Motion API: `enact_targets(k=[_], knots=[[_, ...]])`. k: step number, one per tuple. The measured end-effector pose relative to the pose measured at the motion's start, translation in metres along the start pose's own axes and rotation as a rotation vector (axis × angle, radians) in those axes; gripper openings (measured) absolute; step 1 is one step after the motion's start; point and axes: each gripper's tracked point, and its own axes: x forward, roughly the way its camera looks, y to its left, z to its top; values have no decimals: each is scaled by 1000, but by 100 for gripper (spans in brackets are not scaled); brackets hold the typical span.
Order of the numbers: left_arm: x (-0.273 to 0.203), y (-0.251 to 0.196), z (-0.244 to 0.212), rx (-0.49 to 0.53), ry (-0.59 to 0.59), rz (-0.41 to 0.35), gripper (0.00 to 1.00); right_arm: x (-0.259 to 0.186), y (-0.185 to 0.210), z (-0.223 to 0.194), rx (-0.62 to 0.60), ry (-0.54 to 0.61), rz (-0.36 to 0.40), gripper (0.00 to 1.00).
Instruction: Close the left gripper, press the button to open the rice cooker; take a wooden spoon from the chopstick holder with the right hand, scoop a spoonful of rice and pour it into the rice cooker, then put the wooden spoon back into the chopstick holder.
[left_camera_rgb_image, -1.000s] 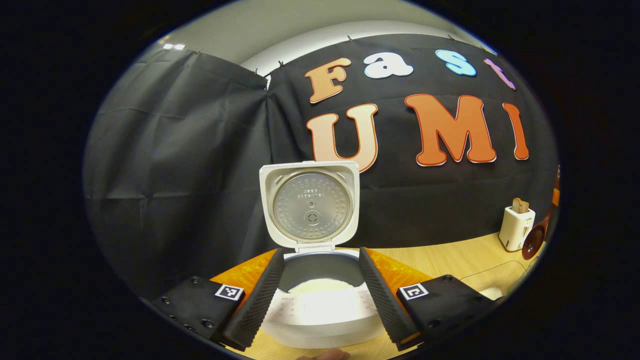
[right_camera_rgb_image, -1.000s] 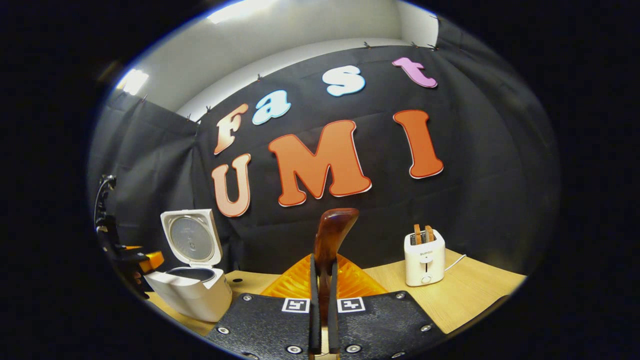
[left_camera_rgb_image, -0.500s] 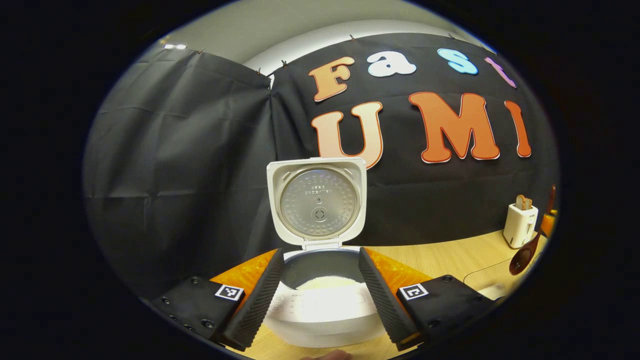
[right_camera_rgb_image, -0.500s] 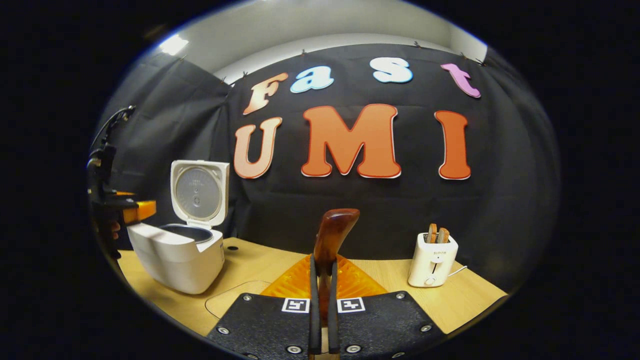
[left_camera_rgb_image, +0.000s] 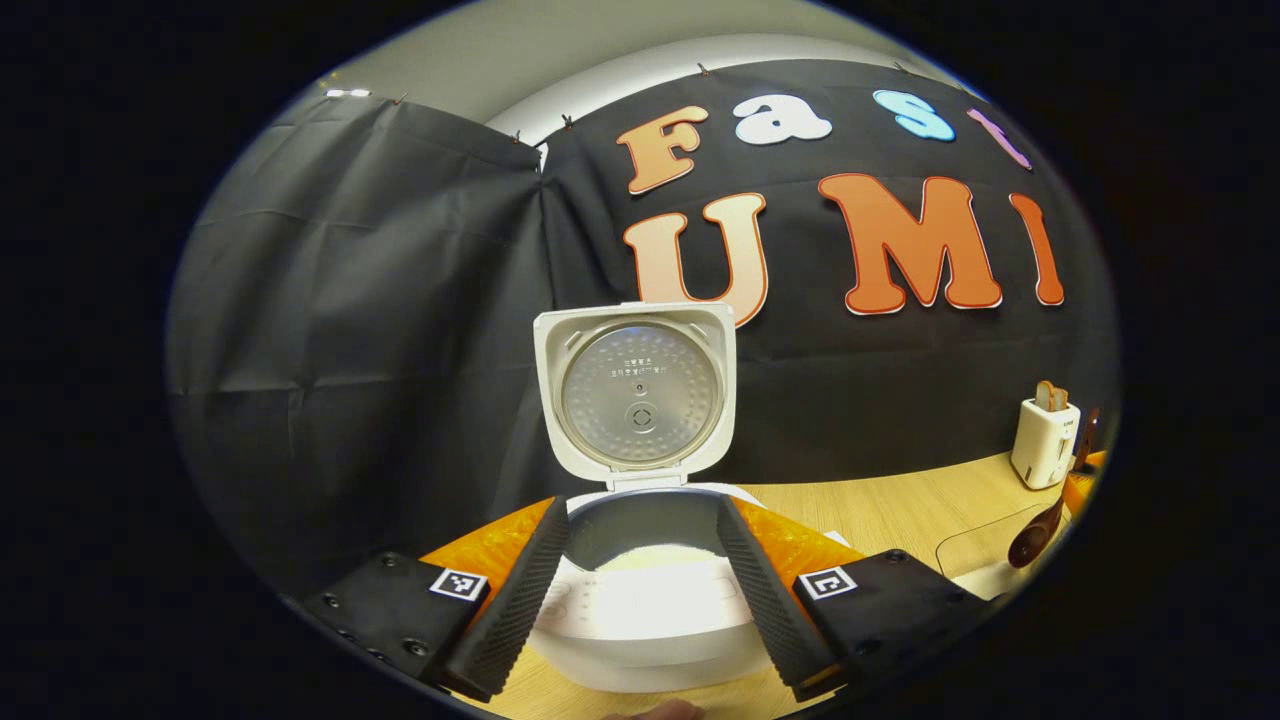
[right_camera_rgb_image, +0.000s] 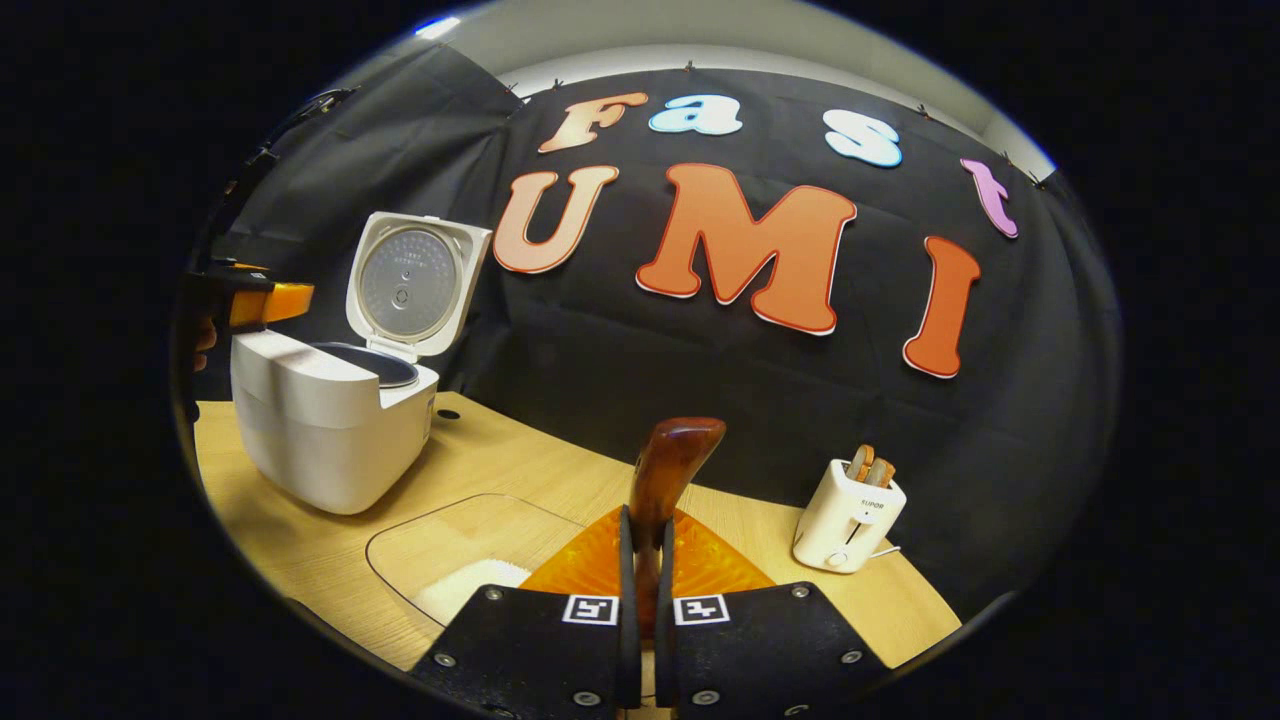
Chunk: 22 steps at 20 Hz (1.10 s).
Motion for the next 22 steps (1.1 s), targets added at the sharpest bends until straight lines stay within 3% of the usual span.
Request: enact_targets(k=[6, 17, 22], knots=[[1, 1, -6, -2, 15, -7, 97, -1, 6, -19, 57, 65, 20, 6], [-1, 10, -16, -14, 23, 12, 97, 2, 31, -25, 340, 144, 79, 6], [-1, 13, -22, -22, 29, 11, 97, 8, 31, -28, 406, 155, 43, 6]])
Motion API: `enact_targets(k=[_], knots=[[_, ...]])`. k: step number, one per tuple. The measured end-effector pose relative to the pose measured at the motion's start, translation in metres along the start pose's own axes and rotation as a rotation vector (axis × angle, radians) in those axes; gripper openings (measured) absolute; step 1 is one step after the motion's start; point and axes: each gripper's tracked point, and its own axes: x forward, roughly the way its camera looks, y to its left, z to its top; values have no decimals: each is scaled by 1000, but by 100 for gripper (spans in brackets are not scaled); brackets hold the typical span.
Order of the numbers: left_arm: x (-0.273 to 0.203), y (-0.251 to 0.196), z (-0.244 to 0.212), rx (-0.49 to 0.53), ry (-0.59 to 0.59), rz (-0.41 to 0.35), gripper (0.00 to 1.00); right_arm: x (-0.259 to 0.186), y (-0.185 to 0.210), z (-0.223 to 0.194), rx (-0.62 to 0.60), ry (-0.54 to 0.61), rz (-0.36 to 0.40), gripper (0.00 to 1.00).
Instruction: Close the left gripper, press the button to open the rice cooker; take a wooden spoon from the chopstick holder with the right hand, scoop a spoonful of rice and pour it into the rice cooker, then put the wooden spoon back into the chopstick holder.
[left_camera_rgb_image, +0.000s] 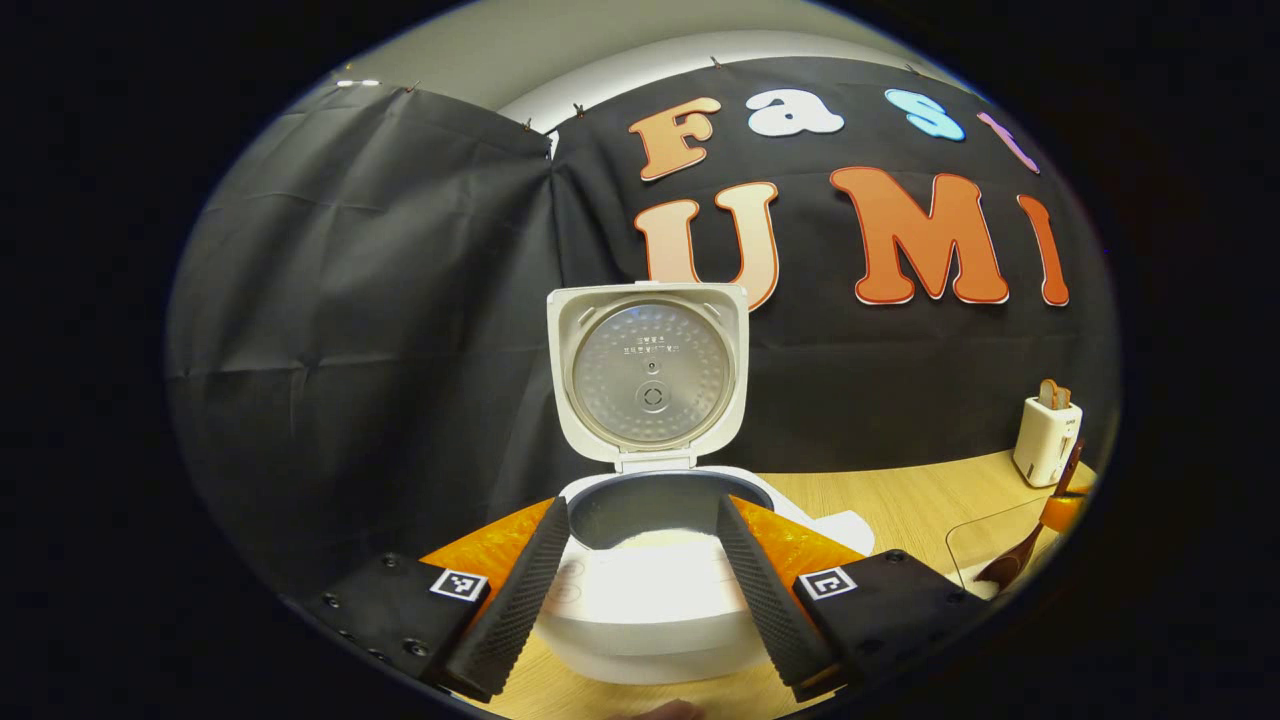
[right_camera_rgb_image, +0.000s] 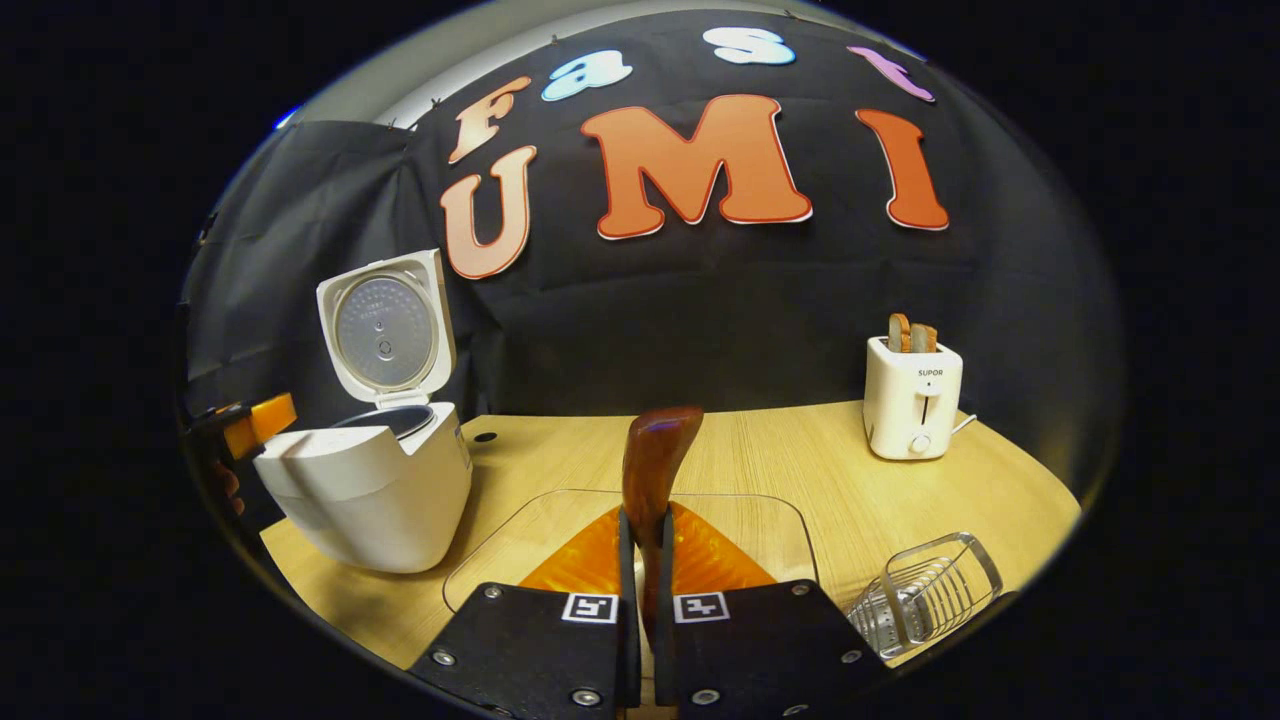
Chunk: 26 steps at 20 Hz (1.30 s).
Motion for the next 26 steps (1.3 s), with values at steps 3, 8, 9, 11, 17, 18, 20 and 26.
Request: enact_targets(k=[3, 8, 9, 11, 17, 18, 20, 26], knots=[[0, 4, -1, -4, -2, 6, 97, 3, 1, -1, 52, 11, 1, 6], [-3, 12, -2, -4, -7, 20, 97, 6, -3, -4, 144, 23, -16, 6], [-3, 12, -2, -5, -9, 20, 97, 7, -3, -3, 169, 23, -13, 6], [-4, 12, -1, -6, -10, 18, 95, 8, 1, -6, 231, 34, 4, 6], [-6, 16, 0, -7, -23, 24, 97, 12, 6, -14, 345, 71, 35, 6], [-6, 18, -1, -7, -21, 26, 97, 12, 5, -13, 362, 76, 36, 6], [-6, 18, 0, -8, -22, 31, 97, 14, 5, -13, 394, 88, 41, 6], [-5, 16, 0, -7, -24, 27, 95, 18, 12, -17, 444, 125, 77, 6]])
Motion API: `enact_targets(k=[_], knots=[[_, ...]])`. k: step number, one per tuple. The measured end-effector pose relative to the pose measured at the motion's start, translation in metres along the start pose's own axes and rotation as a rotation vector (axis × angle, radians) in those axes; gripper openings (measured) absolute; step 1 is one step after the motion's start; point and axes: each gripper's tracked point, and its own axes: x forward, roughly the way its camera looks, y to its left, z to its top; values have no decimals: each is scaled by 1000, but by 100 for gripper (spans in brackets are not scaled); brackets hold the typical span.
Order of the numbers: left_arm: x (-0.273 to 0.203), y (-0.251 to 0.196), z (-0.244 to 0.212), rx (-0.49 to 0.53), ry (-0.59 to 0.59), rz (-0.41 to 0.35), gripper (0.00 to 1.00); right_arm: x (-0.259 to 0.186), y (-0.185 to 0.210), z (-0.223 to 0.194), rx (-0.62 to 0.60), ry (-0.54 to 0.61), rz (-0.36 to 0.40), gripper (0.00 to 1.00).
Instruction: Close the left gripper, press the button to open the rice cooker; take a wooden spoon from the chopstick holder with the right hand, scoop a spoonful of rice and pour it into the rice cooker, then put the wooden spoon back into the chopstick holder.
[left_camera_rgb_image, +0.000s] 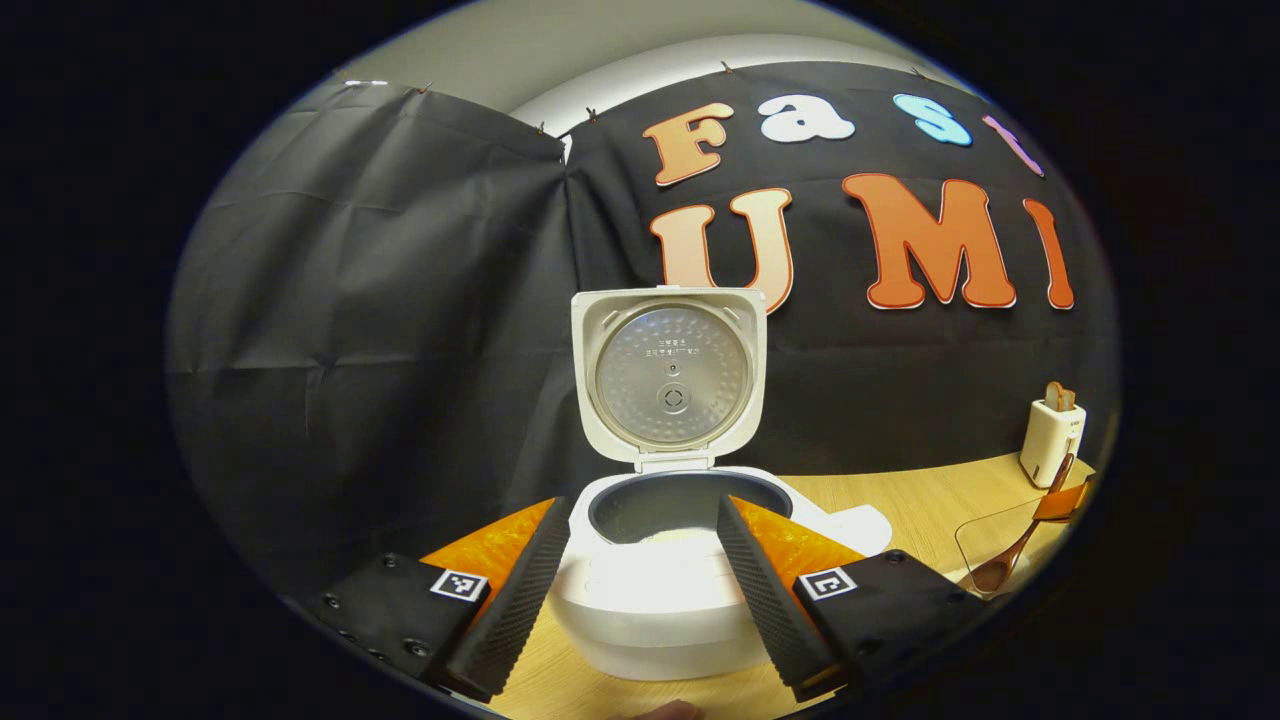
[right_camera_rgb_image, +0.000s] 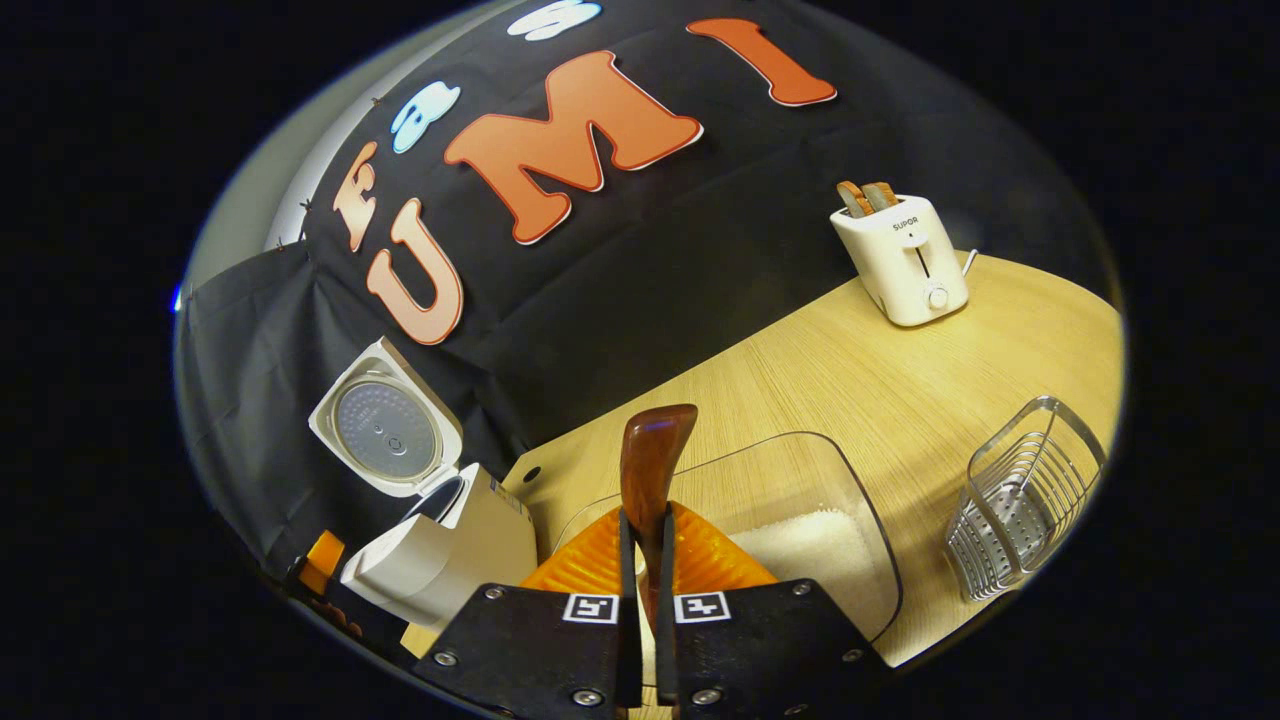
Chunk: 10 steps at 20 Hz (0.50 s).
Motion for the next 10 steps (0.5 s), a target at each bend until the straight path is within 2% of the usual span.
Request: enact_targets(k=[4, 10], knots=[[1, 0, 1, 0, -2, -1, 97, 6, 4, -12, 55, 64, 30, 6], [2, 4, 0, 0, 1, 10, 97, 12, 3, -18, 253, 138, 71, 6]])
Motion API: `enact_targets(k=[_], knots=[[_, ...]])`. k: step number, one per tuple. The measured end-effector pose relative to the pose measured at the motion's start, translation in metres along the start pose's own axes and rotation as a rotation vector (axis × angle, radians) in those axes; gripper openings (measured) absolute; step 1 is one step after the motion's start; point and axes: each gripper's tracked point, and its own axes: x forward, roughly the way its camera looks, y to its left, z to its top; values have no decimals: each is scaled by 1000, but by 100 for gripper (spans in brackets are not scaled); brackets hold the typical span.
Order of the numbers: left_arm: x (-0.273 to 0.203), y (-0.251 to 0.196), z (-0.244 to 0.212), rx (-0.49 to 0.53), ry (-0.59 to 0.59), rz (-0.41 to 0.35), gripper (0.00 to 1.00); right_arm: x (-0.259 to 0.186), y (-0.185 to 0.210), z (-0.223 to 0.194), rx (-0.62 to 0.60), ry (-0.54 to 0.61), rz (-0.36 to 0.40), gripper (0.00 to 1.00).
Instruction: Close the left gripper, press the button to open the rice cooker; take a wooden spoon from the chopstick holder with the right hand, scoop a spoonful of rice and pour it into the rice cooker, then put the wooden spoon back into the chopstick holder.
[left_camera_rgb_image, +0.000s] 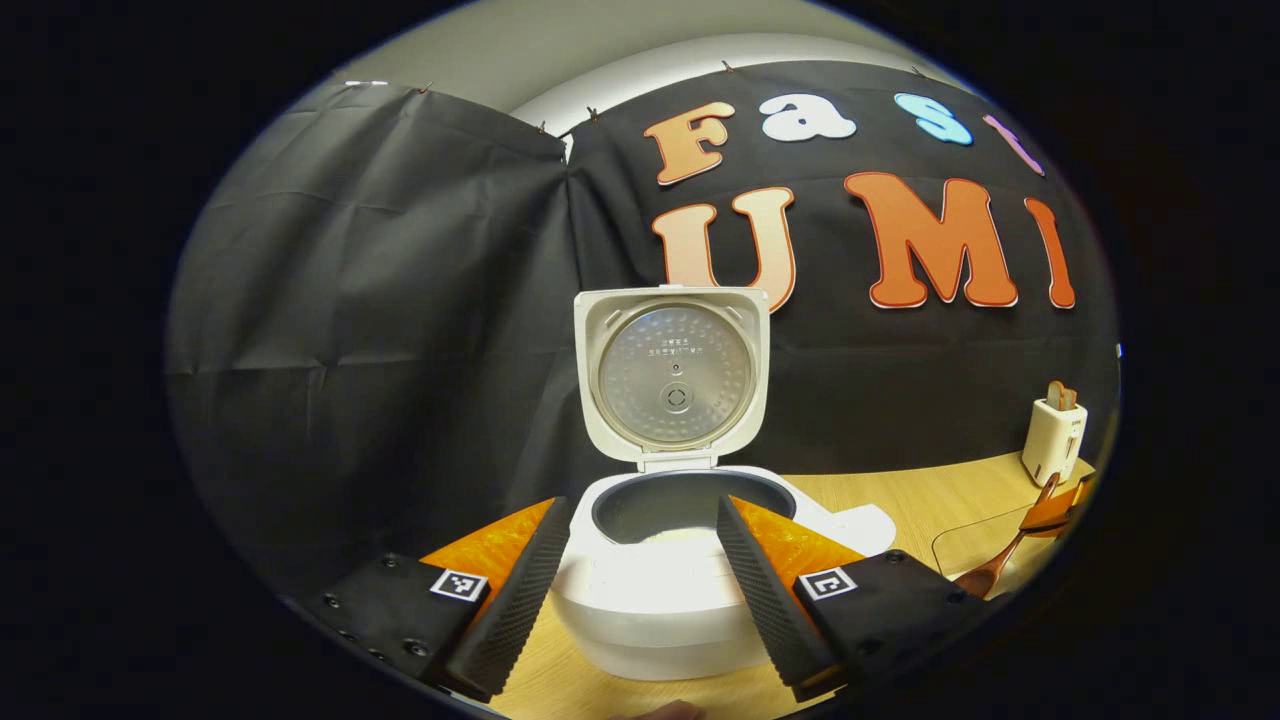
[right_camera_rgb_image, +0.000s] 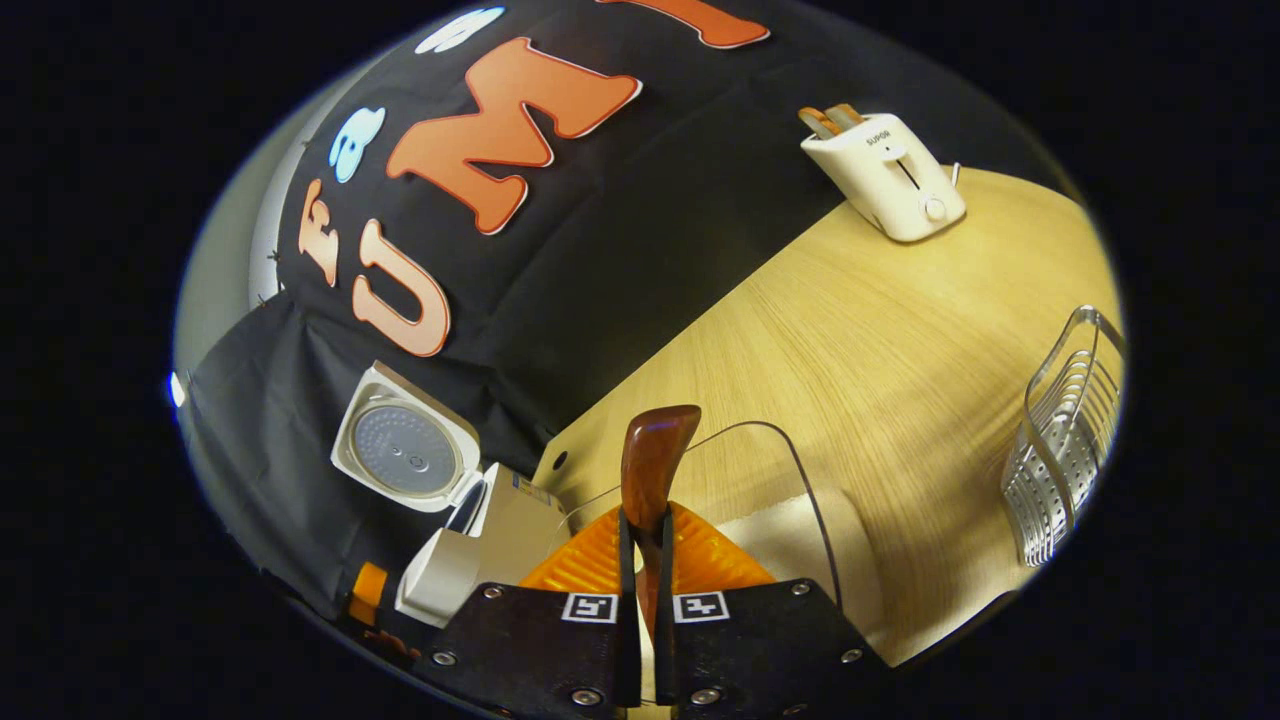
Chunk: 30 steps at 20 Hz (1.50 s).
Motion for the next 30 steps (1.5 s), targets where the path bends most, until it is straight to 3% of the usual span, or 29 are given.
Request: enact_targets(k=[11, 30], knots=[[3, -3, 0, 8, 2, -1, 95, -9, 4, 32, 270, -30, 68, 6], [2, -2, -3, -44, -1, -13, 97, -26, 53, 105, 575, -117, 261, 6]])
